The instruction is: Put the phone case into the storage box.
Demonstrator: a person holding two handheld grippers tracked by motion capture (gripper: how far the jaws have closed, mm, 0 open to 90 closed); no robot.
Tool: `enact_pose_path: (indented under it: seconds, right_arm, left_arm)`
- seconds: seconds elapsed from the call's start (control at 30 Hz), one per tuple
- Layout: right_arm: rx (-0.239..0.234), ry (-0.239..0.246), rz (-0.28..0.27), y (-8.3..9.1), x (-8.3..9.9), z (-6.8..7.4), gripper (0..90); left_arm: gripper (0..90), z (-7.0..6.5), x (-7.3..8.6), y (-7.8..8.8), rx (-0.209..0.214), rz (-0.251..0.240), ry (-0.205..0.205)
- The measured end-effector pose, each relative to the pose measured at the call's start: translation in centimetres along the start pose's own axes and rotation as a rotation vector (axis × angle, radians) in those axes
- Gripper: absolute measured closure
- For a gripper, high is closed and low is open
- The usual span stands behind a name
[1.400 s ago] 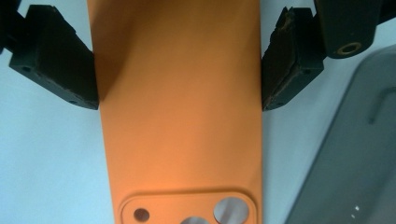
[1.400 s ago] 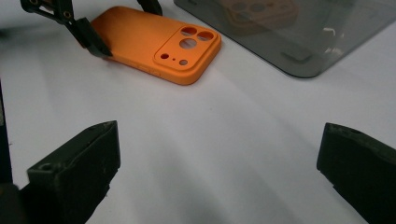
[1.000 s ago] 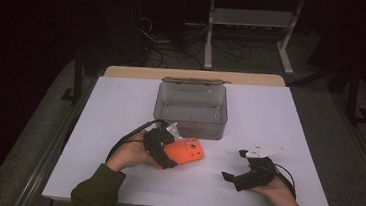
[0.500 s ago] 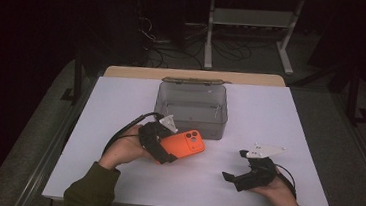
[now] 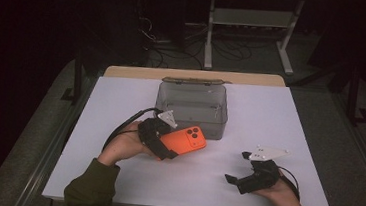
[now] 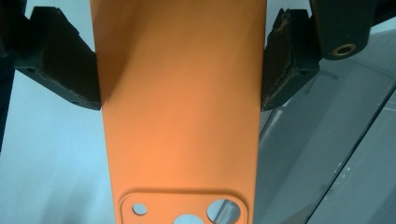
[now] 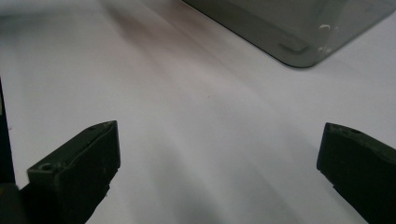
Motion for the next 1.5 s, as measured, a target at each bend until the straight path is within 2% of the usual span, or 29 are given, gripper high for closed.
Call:
enact_pose_path:
  seconds: [0.23, 0.4, 0.47, 0.67, 1.0, 1.5]
  right_arm:
    - [0.023, 0.002, -0.01, 0.4, 0.4, -0.6, 0.0]
    - [0.059, 0.028, -0.029, 0.3, 0.1, -0.7, 0.0]
    - [0.068, 0.034, -0.03, 0.2, 0.1, -0.7, 0.0]
    - [0.089, 0.053, -0.043, 0.1, -0.3, -0.8, 0.0]
    - [0.123, 0.108, -0.045, 0.1, -1.1, -0.7, 0.0]
    - [0.173, 0.167, -0.032, 0.1, -1.8, -0.7, 0.0]
  left_arm:
    - [16.6, 0.1, 0.2, -0.1, 0.009, -0.001, 0.003]
    - [16.6, 0.1, 0.3, -0.2, 0.017, 0.002, 0.001]
    - [16.6, 0.2, 0.4, -0.2, 0.015, -0.003, 0.012]
    - [16.6, 0.1, 0.3, -0.1, 0.018, -0.003, 0.007]
    - [16.6, 0.0, 0.3, -0.1, 0.019, -0.005, 0.006]
    - [16.6, -0.1, 0.2, -0.2, 0.024, -0.003, -0.001]
Point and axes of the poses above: each handheld gripper's, and its own axes: y roughly backward along the jaws, x roughly out of its underside, z roughly to its left, the point moved 4 cm from there along -y, roughly forward along the jaws, and after that the axes turned 7 degrees about z, right-handed, at the moved point
